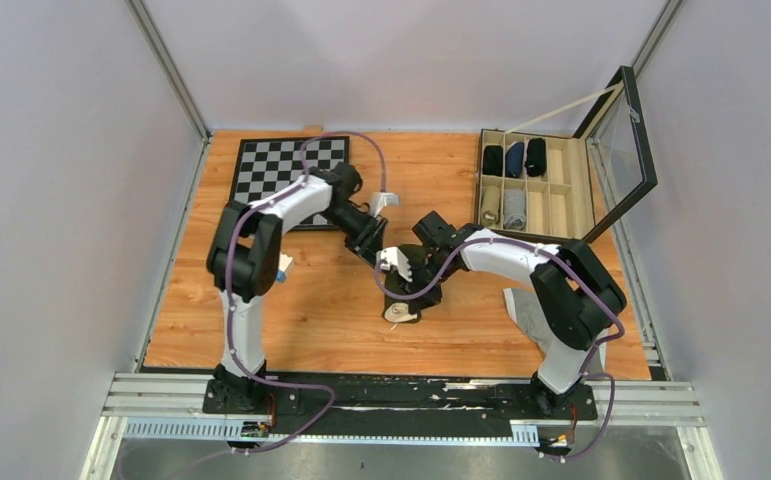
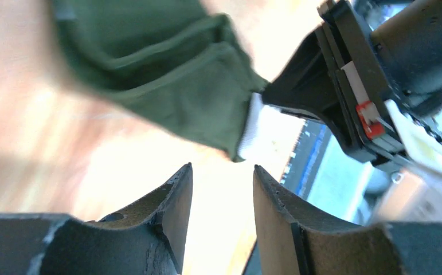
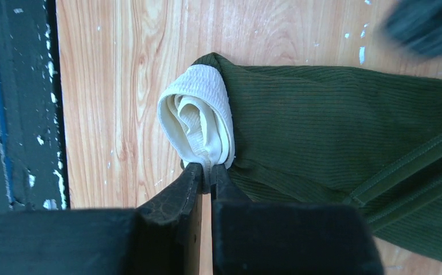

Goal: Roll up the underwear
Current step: Roll the underwear to the center of the board.

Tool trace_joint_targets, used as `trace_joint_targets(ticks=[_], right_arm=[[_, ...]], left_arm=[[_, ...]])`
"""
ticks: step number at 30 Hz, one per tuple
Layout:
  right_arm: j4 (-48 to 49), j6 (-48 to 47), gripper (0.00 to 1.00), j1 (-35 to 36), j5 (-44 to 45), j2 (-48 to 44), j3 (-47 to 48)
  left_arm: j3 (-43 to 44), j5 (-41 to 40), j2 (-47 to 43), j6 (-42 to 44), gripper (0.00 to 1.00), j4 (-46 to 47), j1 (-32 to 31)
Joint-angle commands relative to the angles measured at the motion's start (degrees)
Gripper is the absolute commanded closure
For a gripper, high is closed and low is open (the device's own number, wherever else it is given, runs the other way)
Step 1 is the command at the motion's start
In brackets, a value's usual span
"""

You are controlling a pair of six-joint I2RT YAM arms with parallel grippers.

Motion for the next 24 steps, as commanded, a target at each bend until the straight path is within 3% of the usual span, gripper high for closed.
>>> trace_joint_targets(ticks=[1,4,10,14,18,24], right_arm=[[-4.94,2.92,1.00,-2.01,-6.57,5.36,5.00],[-9.14,4.03,1.00,-4.52,-9.15,10.67,9.78],[-22.50,6.11,1.00,-10.08,-12.24,26.21,23.56],[-26.53,7.16,1.00,-12.07,-13.46,32.34,28.43],[-27.37,7.74,1.00,-12.30,-13.90,35.53,30.06],[-26.67,8.43,1.00,-12.31,-15.26,37.48,30.67]], left_arm=[[-7.07,-13.54,-13.25,-11.36,0.50,17.48,4.34],[-16.38,-19.79,-24.63,-7.18,0.50,22.50,4.90],[-32.80,-22.69,-47.88,17.46,0.47,23.76,4.26],[-40.23,-29.66,-57.18,31.36,0.45,23.95,-6.48],[-44.31,-38.04,-56.68,38.22,0.41,29.71,-20.29],[-45.82,-39.23,-47.56,40.66,0.41,43.38,-26.02]])
